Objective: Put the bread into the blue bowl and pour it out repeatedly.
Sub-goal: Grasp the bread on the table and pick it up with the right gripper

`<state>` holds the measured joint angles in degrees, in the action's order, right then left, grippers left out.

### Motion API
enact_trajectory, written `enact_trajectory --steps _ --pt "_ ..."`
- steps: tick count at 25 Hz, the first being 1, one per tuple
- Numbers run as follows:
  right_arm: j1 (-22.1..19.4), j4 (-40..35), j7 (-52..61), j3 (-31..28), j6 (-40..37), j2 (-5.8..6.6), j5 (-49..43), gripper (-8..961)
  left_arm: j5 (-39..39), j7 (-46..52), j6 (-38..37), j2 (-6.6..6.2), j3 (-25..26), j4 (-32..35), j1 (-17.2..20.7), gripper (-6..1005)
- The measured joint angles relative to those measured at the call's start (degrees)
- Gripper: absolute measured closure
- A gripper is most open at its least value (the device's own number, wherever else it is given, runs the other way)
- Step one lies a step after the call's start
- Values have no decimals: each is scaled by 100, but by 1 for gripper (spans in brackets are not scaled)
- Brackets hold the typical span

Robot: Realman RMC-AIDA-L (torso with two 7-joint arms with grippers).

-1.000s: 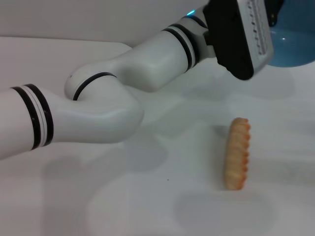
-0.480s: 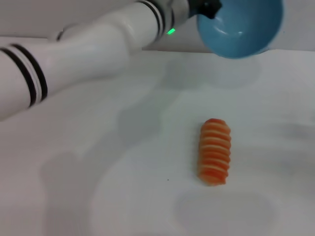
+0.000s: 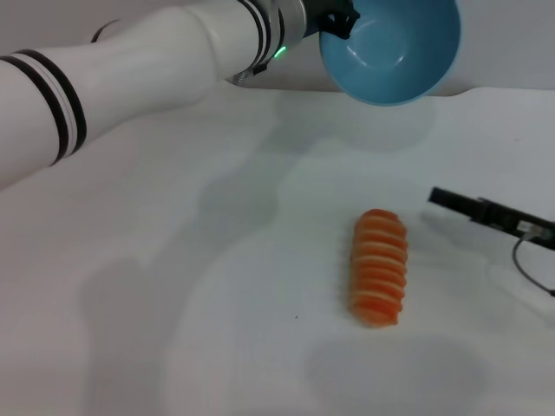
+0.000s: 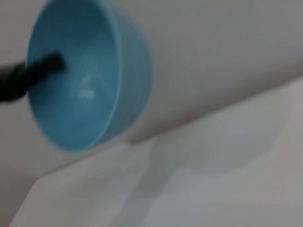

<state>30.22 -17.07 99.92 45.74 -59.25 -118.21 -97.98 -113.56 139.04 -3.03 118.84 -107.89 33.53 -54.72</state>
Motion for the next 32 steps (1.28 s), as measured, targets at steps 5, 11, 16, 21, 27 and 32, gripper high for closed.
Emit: enact_trajectory --steps 5,11,16,21,27,32 --pt "56 -200 1077 343 -33 17 -504 361 4 82 -54 -13 10 -6 31 1000" --pt "59 -267 1318 423 -268 40 -800 355 9 82 -24 -9 15 -11 56 1000" --pt "119 -219 1358 474 -177 18 -816 350 10 82 -16 -10 15 -15 62 1001" --pt "214 -145 1486 789 24 7 -823 333 10 81 5 -10 -3 -36 69 1001" --pt "296 -85 1493 854 194 -47 -826 316 9 80 28 -5 -29 -69 78 1000" --pt "506 196 1463 886 333 -61 -826 317 9 79 31 -2 -37 -75 95 1000"
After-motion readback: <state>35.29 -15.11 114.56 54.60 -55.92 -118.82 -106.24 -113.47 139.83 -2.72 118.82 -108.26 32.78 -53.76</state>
